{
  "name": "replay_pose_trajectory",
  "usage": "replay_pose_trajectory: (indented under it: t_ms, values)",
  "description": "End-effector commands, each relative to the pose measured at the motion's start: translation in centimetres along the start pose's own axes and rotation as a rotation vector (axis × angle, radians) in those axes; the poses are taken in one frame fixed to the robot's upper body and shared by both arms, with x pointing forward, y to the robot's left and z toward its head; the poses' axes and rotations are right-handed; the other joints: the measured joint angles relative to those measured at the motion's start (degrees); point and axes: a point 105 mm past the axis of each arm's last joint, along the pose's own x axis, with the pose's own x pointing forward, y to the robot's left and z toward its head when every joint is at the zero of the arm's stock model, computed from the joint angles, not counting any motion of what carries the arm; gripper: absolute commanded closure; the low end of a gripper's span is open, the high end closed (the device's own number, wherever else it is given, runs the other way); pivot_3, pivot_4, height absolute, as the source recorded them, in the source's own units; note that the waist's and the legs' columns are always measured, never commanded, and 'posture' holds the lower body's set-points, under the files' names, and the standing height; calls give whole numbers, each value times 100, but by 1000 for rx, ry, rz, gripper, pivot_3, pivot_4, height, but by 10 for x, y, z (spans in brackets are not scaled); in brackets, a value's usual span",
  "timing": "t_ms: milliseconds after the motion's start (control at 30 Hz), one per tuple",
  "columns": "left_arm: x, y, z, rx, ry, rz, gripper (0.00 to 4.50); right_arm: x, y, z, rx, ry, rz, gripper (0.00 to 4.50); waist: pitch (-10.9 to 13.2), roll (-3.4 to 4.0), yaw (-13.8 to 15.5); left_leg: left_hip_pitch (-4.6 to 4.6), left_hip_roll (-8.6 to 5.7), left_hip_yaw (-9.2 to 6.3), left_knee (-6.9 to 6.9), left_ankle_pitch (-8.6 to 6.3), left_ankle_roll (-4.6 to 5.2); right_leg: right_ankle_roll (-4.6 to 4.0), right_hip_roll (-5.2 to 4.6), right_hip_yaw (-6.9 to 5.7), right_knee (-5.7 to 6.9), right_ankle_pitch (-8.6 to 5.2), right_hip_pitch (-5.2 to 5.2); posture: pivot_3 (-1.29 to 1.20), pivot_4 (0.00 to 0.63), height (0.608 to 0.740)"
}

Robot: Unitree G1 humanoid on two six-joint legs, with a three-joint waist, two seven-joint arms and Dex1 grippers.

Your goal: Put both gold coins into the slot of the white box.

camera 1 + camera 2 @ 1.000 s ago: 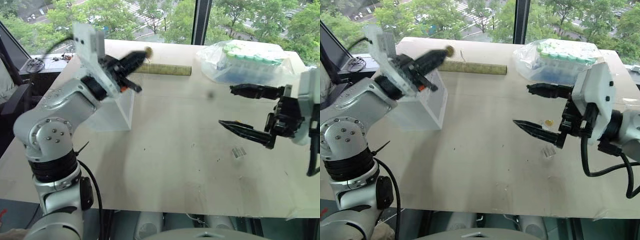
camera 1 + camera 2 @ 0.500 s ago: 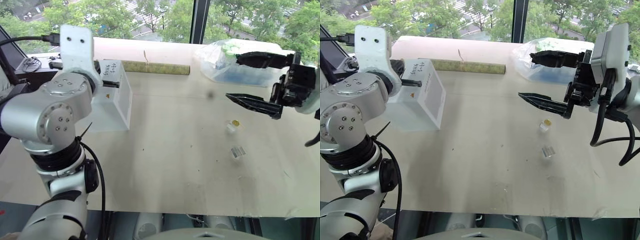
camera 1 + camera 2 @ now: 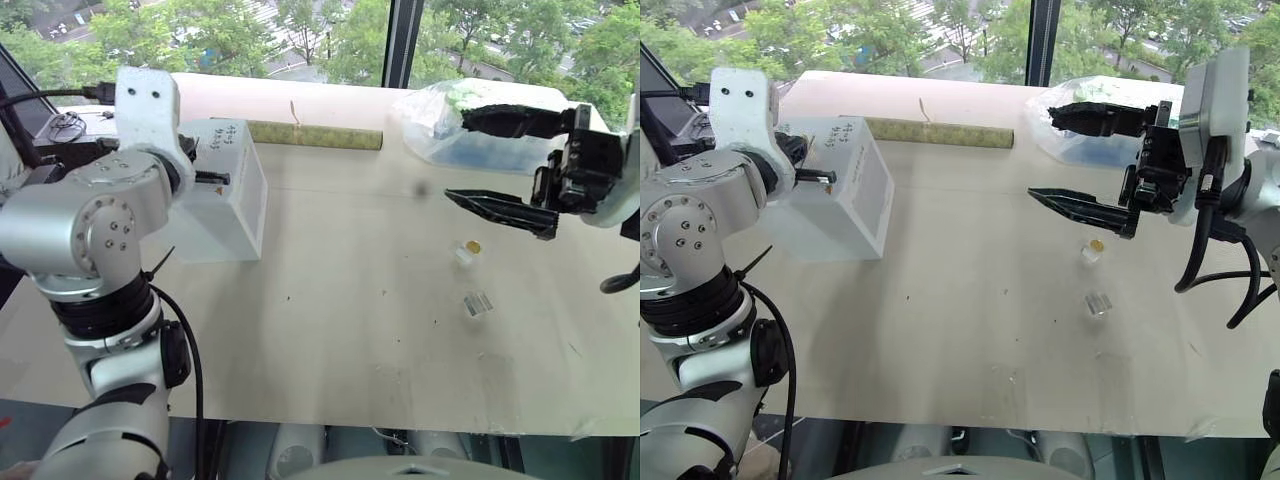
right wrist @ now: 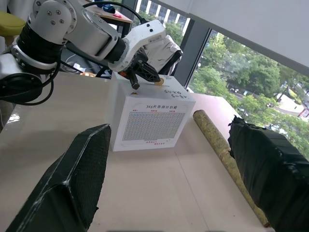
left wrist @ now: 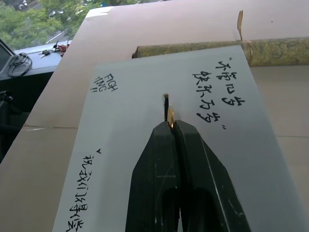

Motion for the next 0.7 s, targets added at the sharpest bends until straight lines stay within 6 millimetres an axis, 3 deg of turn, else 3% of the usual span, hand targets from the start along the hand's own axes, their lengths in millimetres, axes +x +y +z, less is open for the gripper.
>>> replay_pose_trajectory:
  t_ms: [33,267,400,433,567,700]
  values:
    - [-1,10,0,-15,-1,35,4500,-2,3,7,-40,-3,-6,336,0,0,6,-1,0,-1,0,0,0,0,0,-1,0,0,0,0,150,740]
    - [1,4,-6,-13,24,-12,4500,-3,4,4,-39,9,-9,336,0,0,-2,1,0,0,0,0,1,0,0,0,1,0,0,0,150,740]
    - [-7,0,7,-5,-42,-38,3493,-5,3,0,-11,25,-21,248,0,0,2,2,0,1,0,0,0,0,0,1,1,0,0,0,150,740]
    - [-12,-6,13,-4,-74,-83,2941,-6,3,-2,2,36,-28,248,0,0,5,1,0,0,0,0,0,0,0,0,2,0,1,0,150,740]
    - [-30,-29,25,4,-168,-273,2941,-11,0,-14,56,104,-79,248,0,0,1,-2,0,0,2,0,0,0,-2,1,1,0,0,0,150,740]
    - [-83,-85,21,91,-362,-747,2941,-29,-8,-63,166,350,-261,248,-3,3,-3,0,1,2,0,0,0,-1,-3,3,0,0,0,0,150,740]
